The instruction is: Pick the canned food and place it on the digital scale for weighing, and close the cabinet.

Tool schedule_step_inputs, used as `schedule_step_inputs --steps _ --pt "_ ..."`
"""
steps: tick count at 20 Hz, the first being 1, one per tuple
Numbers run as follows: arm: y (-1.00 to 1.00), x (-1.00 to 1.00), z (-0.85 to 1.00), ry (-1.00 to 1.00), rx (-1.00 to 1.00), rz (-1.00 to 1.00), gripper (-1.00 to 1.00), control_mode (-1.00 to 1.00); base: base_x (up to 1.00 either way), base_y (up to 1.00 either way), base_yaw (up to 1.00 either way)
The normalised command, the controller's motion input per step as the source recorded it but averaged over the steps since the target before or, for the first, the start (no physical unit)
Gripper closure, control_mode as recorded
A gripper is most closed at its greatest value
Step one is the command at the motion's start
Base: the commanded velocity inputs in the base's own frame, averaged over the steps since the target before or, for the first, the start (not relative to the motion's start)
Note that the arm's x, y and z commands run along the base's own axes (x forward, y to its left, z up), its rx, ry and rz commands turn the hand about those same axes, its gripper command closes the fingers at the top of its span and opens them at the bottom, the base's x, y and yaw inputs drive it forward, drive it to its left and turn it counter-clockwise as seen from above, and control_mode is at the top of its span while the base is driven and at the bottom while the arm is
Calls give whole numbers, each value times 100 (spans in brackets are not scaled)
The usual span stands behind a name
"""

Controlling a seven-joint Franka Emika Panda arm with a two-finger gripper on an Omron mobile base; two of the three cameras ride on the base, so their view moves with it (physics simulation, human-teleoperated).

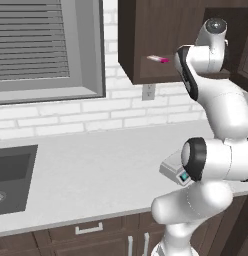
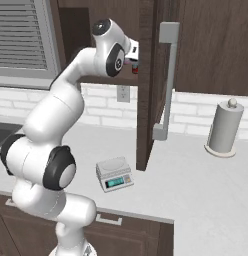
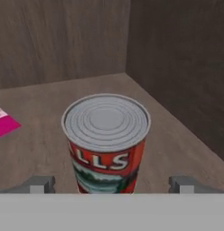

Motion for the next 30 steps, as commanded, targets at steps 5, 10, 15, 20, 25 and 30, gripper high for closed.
schedule_step_inputs --steps 5,10,15,20,25,30 --pt "-10 48 0 1 0 0 -100 -100 0 0 0" --pt "-1 47 -1 0 0 0 -100 -100 0 0 0" --pt "0 13 -26 0 0 0 100 -100 0 0 0" --pt "0 0 -44 0 0 0 100 -100 0 0 0" --pt "19 -34 -43 -18 -4 0 100 -100 0 0 0" --pt "65 -95 -11 -43 -1 2 100 -100 0 0 0"
